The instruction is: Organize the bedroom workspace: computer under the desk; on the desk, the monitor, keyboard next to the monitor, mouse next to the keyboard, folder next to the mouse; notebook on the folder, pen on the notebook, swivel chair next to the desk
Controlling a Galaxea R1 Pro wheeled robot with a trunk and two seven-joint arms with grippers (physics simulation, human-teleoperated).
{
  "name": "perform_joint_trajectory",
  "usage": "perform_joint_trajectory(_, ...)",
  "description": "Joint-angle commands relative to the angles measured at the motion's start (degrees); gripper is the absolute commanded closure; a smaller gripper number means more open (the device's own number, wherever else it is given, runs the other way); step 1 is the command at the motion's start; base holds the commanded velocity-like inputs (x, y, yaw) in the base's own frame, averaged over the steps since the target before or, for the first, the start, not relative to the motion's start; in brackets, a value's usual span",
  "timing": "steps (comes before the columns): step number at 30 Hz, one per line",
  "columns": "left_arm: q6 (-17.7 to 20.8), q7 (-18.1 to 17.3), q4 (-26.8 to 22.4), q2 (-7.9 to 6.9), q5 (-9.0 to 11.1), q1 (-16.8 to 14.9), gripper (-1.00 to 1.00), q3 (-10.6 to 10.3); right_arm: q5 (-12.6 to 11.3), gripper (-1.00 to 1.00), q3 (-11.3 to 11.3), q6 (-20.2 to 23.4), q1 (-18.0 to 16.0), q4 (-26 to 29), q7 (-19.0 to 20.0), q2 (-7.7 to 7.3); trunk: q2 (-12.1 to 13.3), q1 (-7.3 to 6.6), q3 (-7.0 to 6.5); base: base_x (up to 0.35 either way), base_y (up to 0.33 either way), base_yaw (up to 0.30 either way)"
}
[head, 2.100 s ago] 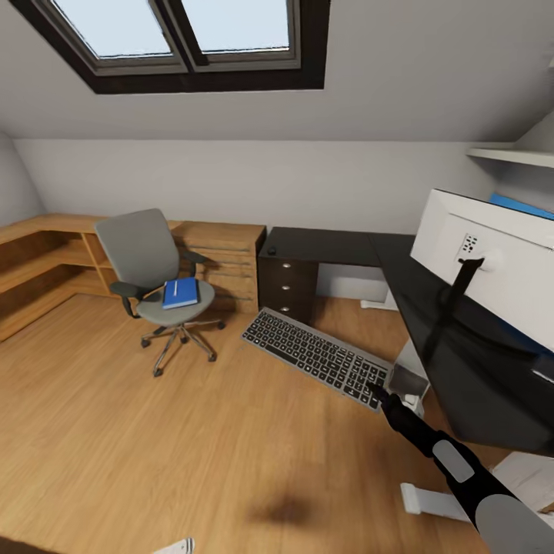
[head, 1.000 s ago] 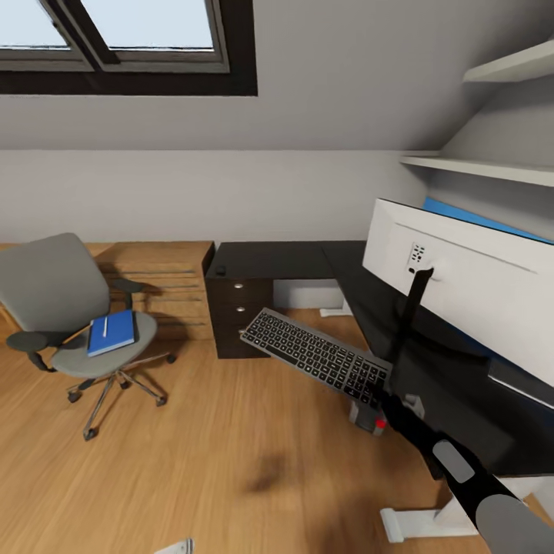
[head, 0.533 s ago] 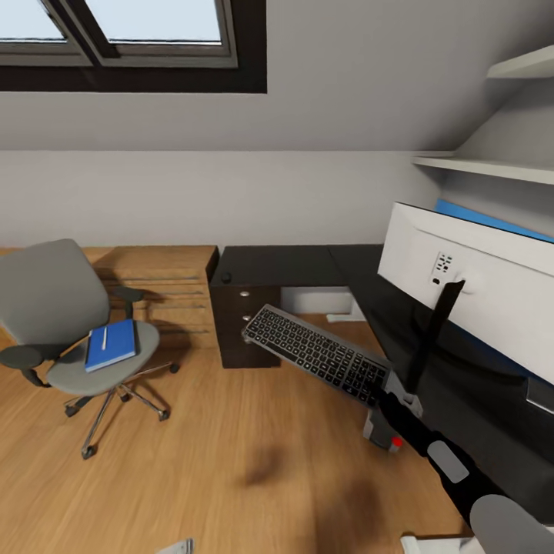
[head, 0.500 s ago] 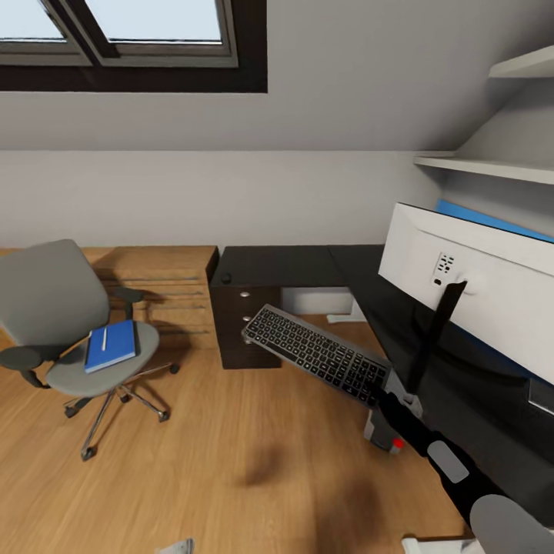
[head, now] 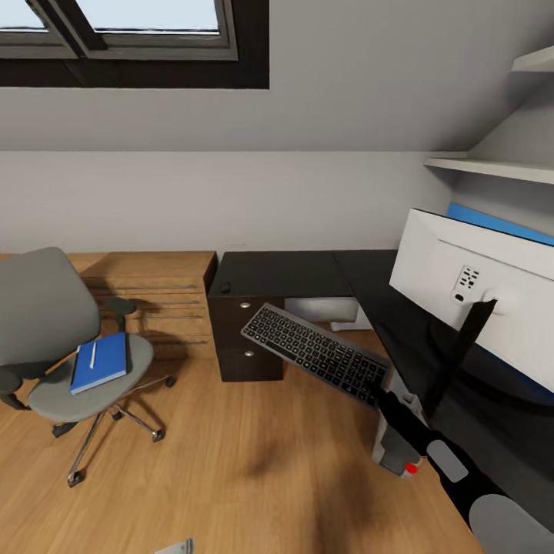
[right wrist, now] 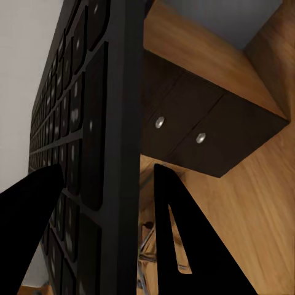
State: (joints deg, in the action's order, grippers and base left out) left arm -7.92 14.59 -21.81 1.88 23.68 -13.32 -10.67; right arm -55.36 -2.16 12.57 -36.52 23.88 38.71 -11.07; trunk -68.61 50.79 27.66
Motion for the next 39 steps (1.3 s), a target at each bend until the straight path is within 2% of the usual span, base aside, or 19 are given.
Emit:
perform_joint_trajectory(1,-0.25,0.38,0.01,-0.04,0.49,-0.04,-1.00,-0.49,-0.50,1.00,-0.26,0.63,-0.04,0.01,0.17,0.07,-0.03,0.03,0.05,0.329,0.000,0.000)
perform_joint_trajectory(2,-0.25,0.40,0.01,-0.01,0.49,-0.04,-1.00,-0.49,-0.48,1.00,-0.24,0.63,-0.04,0.03,0.12,0.29,-0.03,0.03,0.05,0.329,0.000,0.000)
perform_joint_trajectory(4,-0.25,0.43,0.01,0.04,0.49,-0.04,-1.00,-0.49,-0.35,1.00,-0.40,0.58,-0.04,0.14,0.11,1.69,-0.03,0.03,0.05,0.329,0.000,0.000)
perform_joint_trajectory(13,-0.19,0.38,0.01,0.05,0.49,-0.04,-1.00,-0.49,-0.32,1.00,-0.26,-0.40,-0.04,0.65,-0.40,4.08,-0.03,0.03,0.05,0.329,0.000,0.000)
perform_joint_trajectory(18,-0.11,0.35,0.05,0.05,0.49,-0.04,-1.00,-0.54,-0.29,1.00,-0.47,-0.50,-0.04,5.52,-2.42,6.86,-0.03,0.03,0.05,0.329,0.000,0.000)
perform_joint_trajectory(21,-0.09,0.35,0.28,0.05,0.49,-0.04,-1.00,-0.58,-0.33,1.00,-0.48,-0.40,0.03,10.88,-4.51,8.22,-0.03,0.03,0.05,0.329,0.000,0.000)
perform_joint_trajectory(25,-0.08,0.35,0.90,0.05,0.49,-0.04,-1.00,-0.71,-0.50,1.00,-0.48,-0.23,0.11,17.66,-8.97,9.57,-0.03,0.03,0.05,0.329,0.000,0.000)
perform_joint_trajectory(28,-0.09,0.35,1.07,0.05,0.49,-0.04,-1.00,-0.74,-0.61,1.00,-0.51,-0.44,0.12,21.22,-15.93,10.82,-0.03,0.03,0.05,0.329,0.000,0.000)
perform_joint_trajectory(31,-0.14,0.35,1.12,0.04,0.49,-0.04,-1.00,-0.75,-0.67,1.00,-0.80,-1.64,0.08,22.52,-21.95,12.33,-0.03,0.03,0.05,0.329,0.000,0.000)
perform_joint_trajectory(34,-0.15,0.35,1.15,0.05,0.49,-0.04,-1.00,-0.75,-0.70,1.00,-1.26,-6.29,0.11,23.14,-27.11,14.31,-0.03,0.03,0.05,0.329,0.000,0.000)
perform_joint_trajectory(39,-0.20,0.35,1.15,0.05,0.49,-0.04,-1.00,-0.75,-0.83,1.00,-1.46,-16.20,0.30,22.75,-29.67,16.41,-0.03,0.03,0.05,0.326,0.000,0.000)
